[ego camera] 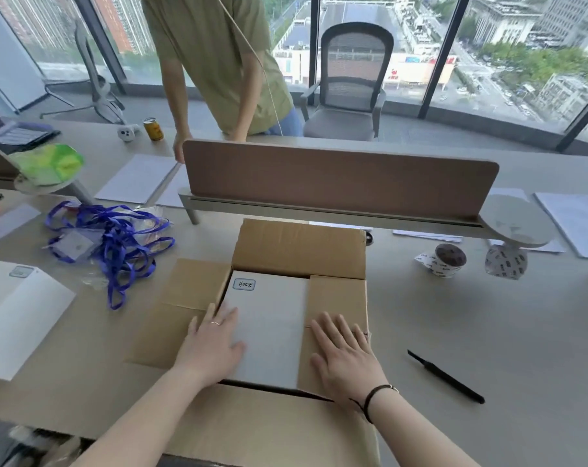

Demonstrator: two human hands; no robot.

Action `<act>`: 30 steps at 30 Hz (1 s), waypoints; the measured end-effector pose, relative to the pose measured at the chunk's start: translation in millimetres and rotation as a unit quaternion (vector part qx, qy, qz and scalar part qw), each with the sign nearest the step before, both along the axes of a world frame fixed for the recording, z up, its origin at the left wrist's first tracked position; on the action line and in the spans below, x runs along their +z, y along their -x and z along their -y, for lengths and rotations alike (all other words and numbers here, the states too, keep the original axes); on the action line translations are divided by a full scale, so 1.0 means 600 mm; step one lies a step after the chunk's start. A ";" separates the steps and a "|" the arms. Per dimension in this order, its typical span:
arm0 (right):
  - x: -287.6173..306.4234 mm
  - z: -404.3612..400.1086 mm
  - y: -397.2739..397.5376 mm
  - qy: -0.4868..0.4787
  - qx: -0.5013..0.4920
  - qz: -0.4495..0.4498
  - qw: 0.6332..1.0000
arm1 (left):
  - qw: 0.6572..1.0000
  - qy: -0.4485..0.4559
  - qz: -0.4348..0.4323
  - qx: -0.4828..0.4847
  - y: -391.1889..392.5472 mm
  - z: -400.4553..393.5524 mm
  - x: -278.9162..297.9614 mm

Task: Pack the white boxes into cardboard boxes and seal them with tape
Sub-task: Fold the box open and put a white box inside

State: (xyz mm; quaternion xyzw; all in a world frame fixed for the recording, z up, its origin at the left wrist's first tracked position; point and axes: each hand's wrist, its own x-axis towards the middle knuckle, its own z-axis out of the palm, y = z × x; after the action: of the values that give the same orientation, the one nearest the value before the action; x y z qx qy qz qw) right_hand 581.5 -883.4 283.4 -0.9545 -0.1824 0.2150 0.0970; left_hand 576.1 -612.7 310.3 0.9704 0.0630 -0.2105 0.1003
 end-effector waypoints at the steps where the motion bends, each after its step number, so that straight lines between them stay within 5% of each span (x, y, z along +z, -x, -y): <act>1: 0.003 -0.001 -0.003 0.006 -0.007 0.008 1.000 | 0.999 -0.004 0.032 0.029 -0.007 -0.024 0.005; 4: 0.006 -0.009 -0.004 0.020 -0.019 -0.007 1.000 | 0.977 0.025 0.129 0.169 -0.031 -0.101 0.016; 7: 0.002 -0.011 -0.006 0.035 -0.019 -0.017 0.999 | 0.939 0.128 0.105 0.301 -0.048 -0.163 0.022; 11: 0.002 -0.016 -0.008 0.040 -0.028 -0.026 0.998 | 0.921 0.188 0.122 0.319 -0.056 -0.184 0.042; 16: 0.005 -0.021 -0.007 0.049 -0.037 -0.017 0.998 | 0.921 0.214 0.240 0.218 -0.046 -0.141 0.119; 21: 0.004 -0.023 -0.005 0.057 -0.040 -0.017 0.997 | 0.949 0.302 0.083 0.021 -0.037 -0.044 0.104; 26: 0.005 -0.023 -0.004 0.066 -0.040 -0.013 0.997 | 0.982 0.061 -0.023 -0.178 -0.014 -0.026 -0.004; 30: 0.002 -0.023 -0.004 0.058 -0.044 -0.004 0.997 | 0.977 0.022 -0.002 -0.211 -0.011 -0.038 -0.019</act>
State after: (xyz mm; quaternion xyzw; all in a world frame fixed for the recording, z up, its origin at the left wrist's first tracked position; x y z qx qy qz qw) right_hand 583.7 -869.3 284.7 -0.9649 -0.1266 0.2244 0.0515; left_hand 582.4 -590.0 298.7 0.9590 -0.1474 -0.2299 0.0754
